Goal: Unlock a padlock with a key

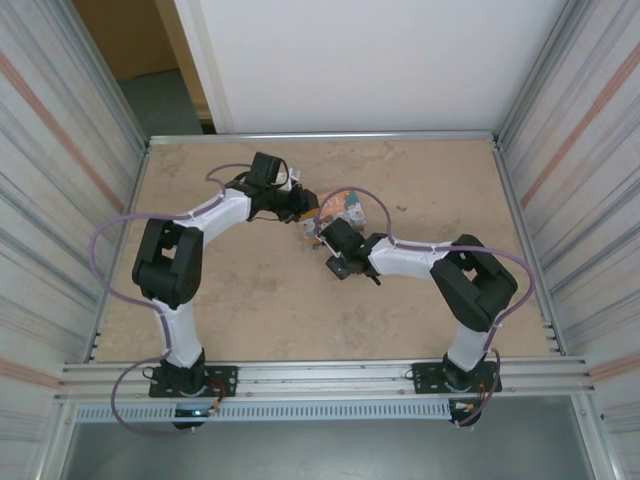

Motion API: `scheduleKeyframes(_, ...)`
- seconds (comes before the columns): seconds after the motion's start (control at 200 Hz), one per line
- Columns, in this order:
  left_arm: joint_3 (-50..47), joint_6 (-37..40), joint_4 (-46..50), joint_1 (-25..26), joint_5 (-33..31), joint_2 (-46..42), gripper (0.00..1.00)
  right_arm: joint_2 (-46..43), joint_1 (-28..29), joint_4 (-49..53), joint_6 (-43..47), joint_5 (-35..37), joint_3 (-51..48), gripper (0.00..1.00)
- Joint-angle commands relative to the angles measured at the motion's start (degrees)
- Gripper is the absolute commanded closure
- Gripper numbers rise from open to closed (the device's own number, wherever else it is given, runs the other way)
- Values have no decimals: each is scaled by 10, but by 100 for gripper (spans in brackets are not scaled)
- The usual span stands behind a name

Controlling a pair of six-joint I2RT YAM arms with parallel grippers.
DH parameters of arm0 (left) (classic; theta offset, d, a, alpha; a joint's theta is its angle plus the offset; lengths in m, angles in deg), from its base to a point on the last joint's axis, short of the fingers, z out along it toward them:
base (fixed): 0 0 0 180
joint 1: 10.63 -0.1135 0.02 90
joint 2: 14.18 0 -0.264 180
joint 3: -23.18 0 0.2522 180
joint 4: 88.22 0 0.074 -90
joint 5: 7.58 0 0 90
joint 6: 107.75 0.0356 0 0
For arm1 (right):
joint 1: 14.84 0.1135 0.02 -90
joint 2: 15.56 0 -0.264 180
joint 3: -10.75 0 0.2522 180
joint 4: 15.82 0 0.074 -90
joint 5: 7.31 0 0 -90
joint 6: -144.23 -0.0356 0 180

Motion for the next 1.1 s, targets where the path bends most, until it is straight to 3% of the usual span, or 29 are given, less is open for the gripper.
scheduleKeyframes(0.0, 17, -3, -7, -5, 13, 16, 78, 15, 5, -11, 17, 23, 20, 43)
scheduleKeyframes(0.832, -3, -4, -7, -6, 10, 20, 81, 60, 1, -62, 30, 36, 30, 55)
scheduleKeyframes(1.097, -9, -1, -5, -7, 8, 16, 81, 52, -8, -79, 22, 27, 19, 69)
